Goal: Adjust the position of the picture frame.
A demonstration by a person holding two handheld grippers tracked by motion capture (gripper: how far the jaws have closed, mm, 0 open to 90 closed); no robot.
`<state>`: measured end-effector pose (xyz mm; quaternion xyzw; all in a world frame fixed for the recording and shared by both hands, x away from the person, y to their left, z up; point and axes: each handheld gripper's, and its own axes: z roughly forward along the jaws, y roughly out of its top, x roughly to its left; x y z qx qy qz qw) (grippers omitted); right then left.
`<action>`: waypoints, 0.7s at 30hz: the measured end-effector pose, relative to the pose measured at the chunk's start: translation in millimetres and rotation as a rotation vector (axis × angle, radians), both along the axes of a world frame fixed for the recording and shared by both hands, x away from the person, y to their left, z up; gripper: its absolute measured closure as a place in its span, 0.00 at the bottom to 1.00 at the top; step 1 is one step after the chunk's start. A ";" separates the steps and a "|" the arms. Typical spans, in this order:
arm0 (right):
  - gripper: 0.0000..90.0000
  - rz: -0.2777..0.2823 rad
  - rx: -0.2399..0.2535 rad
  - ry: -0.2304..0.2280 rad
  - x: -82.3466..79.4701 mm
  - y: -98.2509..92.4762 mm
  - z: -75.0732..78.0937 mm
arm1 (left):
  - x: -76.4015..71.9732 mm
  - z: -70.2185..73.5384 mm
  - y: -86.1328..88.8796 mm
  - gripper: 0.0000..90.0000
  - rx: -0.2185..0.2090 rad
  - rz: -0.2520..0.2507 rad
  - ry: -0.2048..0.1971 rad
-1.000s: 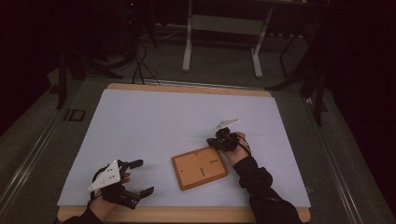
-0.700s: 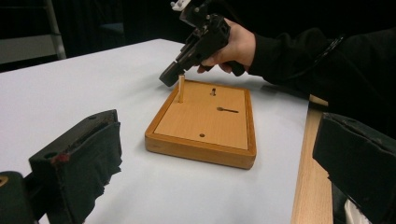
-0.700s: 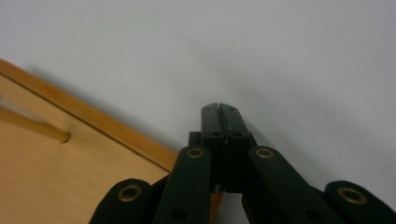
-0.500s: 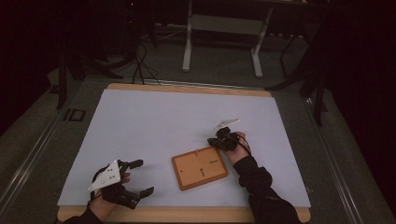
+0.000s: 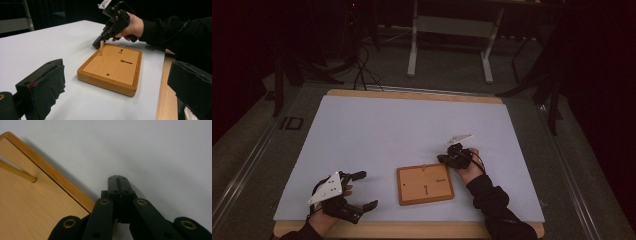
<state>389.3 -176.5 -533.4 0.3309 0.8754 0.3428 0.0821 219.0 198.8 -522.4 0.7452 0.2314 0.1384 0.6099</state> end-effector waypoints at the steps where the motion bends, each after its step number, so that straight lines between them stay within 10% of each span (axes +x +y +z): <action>1: 1.00 0.002 0.005 0.004 -1.9 -0.6 -0.2 | 0.0 0.0 -0.6 0.02 0.002 0.000 -0.003; 21: 1.00 -0.002 0.038 0.028 -13.6 -5.8 -1.5 | 13.1 7.7 -18.2 0.02 0.014 -0.049 0.001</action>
